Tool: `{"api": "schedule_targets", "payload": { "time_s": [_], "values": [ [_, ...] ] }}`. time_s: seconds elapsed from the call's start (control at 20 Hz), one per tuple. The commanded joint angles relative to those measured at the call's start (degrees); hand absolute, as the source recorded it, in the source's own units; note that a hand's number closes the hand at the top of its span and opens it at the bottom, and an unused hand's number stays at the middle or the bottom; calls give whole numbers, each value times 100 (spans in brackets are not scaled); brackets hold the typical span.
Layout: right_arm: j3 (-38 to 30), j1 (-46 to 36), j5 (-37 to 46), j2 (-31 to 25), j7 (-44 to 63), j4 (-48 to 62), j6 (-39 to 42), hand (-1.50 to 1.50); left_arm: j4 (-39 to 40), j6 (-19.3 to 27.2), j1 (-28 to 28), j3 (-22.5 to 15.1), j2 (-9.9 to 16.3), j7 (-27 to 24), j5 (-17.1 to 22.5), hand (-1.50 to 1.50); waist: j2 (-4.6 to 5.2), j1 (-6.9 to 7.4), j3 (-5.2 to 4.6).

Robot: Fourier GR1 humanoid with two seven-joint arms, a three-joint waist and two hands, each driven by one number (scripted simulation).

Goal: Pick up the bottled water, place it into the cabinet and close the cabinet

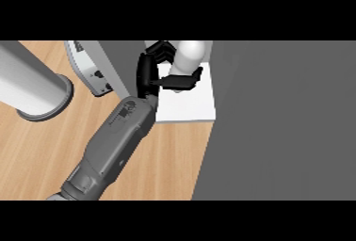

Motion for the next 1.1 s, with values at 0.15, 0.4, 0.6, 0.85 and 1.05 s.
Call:
{"api": "schedule_targets", "payload": {
  "time_s": [0.15,0.4,0.6,0.85,1.05],
  "values": [
    [381,418,273,-266,94,-803,58,-150,1472,135,-859,297,-2,-324,118,150,15,-127,-1],
    [311,287,290,-231,152,-860,-39,-150,2161,439,-1031,168,27,-395,-314,150,15,-96,-4],
    [322,459,173,-276,-167,-628,-2,-150,2684,358,-1048,433,127,-689,-180,150,36,-117,-1],
    [207,288,72,-262,-98,-543,49,-150,3184,565,-1365,542,-1,-924,-168,150,63,-158,-3],
    [212,481,143,-467,-20,-810,26,-150,3397,655,-1129,654,-1,-1315,-183,150,58,-179,-6]
  ]
}}
